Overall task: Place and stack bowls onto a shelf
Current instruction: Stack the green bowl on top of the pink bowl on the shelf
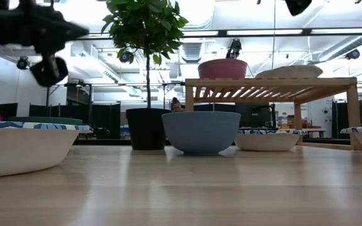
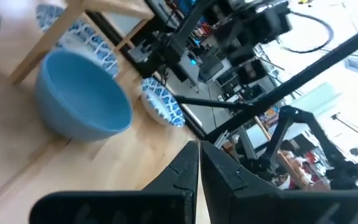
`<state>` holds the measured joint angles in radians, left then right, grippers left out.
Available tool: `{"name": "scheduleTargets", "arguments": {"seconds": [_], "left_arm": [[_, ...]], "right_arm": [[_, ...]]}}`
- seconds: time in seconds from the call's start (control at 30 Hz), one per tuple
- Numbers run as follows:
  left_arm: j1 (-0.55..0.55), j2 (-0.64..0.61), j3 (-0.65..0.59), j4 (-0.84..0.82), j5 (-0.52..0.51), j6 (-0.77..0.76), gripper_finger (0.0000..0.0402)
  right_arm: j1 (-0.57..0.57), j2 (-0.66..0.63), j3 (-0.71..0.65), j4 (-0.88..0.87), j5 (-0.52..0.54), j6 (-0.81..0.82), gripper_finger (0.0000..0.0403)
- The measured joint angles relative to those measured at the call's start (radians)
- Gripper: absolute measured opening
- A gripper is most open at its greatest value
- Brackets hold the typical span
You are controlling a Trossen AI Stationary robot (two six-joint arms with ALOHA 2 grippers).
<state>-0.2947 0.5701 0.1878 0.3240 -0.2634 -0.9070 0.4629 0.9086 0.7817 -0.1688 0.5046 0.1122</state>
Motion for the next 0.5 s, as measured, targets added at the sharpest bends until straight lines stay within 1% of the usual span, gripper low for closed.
{"name": "scheduleTargets", "arguments": {"seconds": [0.1, 0.17, 0.23, 0.3, 0.4, 0.5], "left_arm": [[0.000, 0.048, 0.090, -0.066, 0.009, 0.057, 0.0000], [0.000, 0.075, 0.165, -0.192, 0.011, 0.072, 0.0000], [0.000, 0.109, 0.250, -0.372, -0.010, 0.070, 0.0000], [0.000, 0.148, 0.334, -0.581, -0.054, 0.040, 0.0000], [0.000, 0.214, 0.444, -0.846, -0.123, -0.017, 0.0000], [0.000, 0.275, 0.525, -1.077, -0.171, -0.082, 0.0000]], "right_arm": [[0.000, -0.021, -0.076, 0.118, -0.038, -0.064, 0.0068], [0.000, -0.030, -0.117, 0.185, -0.044, -0.100, 0.0068], [0.000, -0.044, -0.154, 0.234, -0.062, -0.131, 0.0068], [0.000, -0.058, -0.183, 0.274, -0.090, -0.140, 0.0068], [0.000, -0.080, -0.224, 0.324, -0.096, -0.140, 0.0068], [0.000, -0.090, -0.262, 0.380, -0.095, -0.140, 0.0068]]}}
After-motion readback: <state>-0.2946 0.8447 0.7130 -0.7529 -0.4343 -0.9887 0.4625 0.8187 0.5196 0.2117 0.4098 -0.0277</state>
